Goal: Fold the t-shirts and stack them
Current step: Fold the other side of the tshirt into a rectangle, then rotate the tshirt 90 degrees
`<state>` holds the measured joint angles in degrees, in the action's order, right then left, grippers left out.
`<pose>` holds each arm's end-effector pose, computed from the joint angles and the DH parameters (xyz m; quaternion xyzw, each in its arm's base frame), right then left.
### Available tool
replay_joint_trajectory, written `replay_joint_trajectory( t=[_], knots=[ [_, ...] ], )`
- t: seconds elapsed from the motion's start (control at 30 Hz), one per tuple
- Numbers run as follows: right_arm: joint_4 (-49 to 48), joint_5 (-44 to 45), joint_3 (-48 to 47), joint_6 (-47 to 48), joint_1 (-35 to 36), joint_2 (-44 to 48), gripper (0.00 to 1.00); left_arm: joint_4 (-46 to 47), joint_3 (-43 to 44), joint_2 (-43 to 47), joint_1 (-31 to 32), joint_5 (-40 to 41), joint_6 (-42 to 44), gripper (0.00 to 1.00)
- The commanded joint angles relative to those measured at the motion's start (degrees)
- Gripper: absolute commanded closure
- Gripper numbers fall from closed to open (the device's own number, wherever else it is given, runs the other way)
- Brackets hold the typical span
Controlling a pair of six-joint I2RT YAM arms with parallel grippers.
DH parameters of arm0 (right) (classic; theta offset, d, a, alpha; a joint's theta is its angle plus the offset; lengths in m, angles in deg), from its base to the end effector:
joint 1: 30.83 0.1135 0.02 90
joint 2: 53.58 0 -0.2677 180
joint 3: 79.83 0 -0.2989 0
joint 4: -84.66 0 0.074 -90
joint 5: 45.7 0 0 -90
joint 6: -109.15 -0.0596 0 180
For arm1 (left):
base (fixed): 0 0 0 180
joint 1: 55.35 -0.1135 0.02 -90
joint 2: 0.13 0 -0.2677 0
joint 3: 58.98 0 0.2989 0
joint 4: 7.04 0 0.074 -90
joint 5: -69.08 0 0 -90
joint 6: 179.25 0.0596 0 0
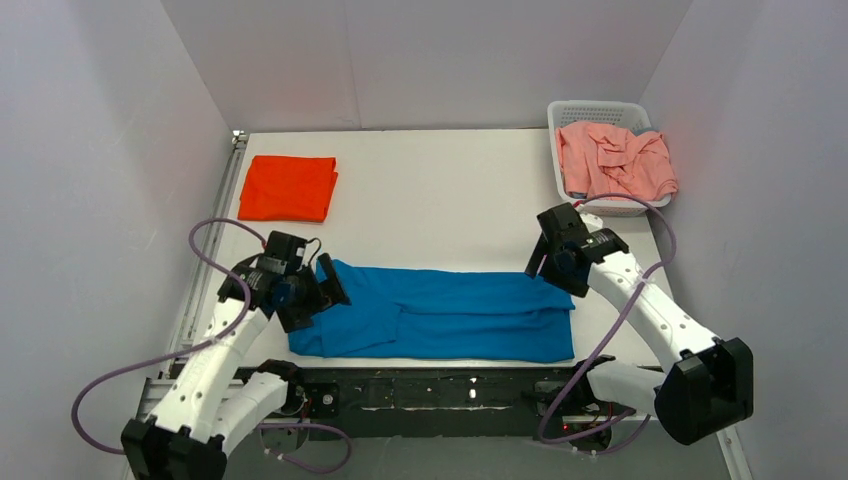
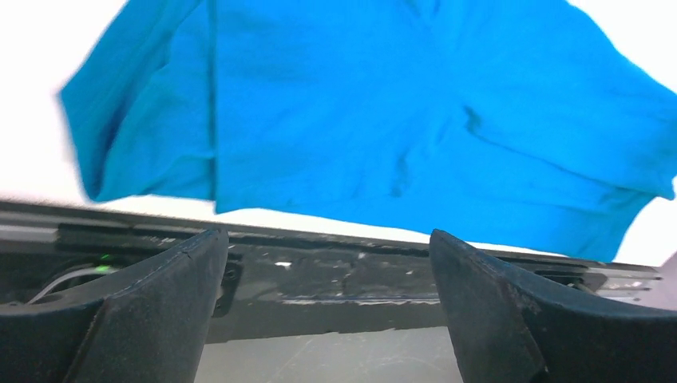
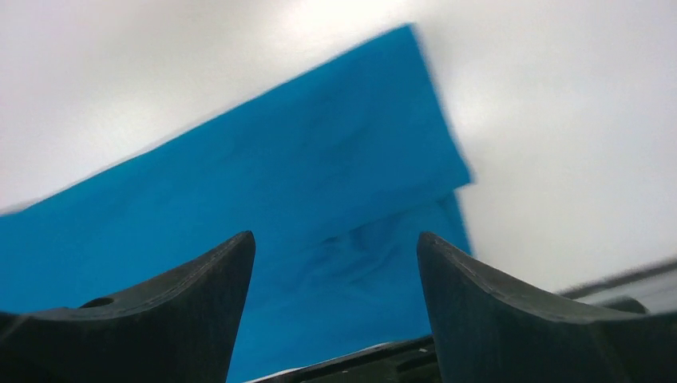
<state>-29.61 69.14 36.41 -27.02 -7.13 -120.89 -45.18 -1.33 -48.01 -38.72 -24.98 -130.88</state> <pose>0.2485 0.0817 0.2222 0.2251 0.9347 -0.0729 0.2651 0.2407 -0.0763 0.2994 -0.1681 0.8419 -0.2758 0.4324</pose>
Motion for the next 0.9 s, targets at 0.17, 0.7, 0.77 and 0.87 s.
replay_joint_trajectory(
  t=[0.17, 0.7, 0.77, 0.87],
  knots=[
    [-28.94, -31.9, 4.35, 11.92, 0.2, -10.26, 0.15, 16.17, 0.1, -26.83, 0.14, -5.45, -6.69, 0.02],
    [-27.71, -45.15, 9.46, 15.67, 3.78, -17.09, 0.14, 16.58, 47.08, -81.17, -0.68, -2.0, -7.69, 0.02],
    [-28.16, -47.39, 8.33, 13.62, 6.83, -17.51, 0.14, 13.83, 62.95, -91.25, -0.27, -5.94, -9.08, 0.02],
    [-29.14, -54.04, 4.68, 11.22, 13.06, -20.9, 0.13, 8.97, 91.18, -108.0, 1.39, -8.5, -12.44, 0.02]
  ],
)
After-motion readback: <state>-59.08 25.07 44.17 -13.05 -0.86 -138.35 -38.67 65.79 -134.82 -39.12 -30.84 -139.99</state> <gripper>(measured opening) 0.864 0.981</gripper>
